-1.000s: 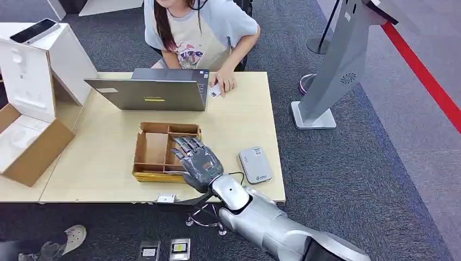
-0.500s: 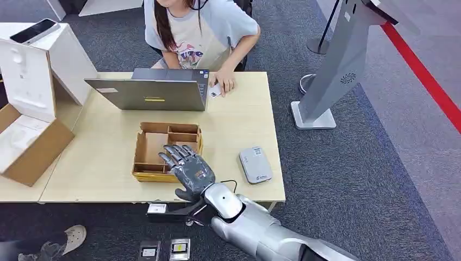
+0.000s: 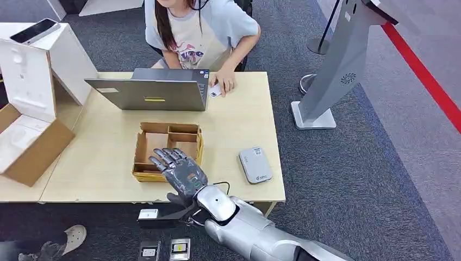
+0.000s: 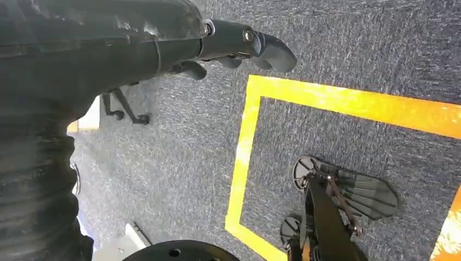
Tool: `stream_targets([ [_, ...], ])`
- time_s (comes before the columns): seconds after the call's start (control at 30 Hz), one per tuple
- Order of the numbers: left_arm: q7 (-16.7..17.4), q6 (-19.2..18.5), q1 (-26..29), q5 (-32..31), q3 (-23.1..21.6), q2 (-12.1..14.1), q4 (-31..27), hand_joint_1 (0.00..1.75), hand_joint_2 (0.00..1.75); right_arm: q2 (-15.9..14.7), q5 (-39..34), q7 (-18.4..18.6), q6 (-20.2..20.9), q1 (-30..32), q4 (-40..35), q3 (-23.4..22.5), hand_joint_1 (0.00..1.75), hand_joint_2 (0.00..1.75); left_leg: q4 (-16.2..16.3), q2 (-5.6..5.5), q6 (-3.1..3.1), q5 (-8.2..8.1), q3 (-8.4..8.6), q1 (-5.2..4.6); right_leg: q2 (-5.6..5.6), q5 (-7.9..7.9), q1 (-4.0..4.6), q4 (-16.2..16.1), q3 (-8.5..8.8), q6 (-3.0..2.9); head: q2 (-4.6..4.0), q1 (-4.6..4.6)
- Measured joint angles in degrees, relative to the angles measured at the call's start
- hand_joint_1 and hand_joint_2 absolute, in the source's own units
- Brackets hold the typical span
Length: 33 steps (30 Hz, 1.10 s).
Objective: Pass the card to the sensor for recognition and then transmit it.
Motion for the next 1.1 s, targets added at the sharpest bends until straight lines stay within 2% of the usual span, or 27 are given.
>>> stream_targets([
  [1.1, 0.0, -0.9, 0.0, -1.6, -1.1, 0.1, 0.0, 0.00, 1.75, -0.3, -0.8, 2.0, -0.9, -0.5, 5.0, 0.3, 0.00, 1.75, 0.0, 0.00, 0.00, 0.00, 0.01, 0.00, 0.00, 0.00, 0.00, 0.0, 0.00, 0.00, 0.00, 0.00],
])
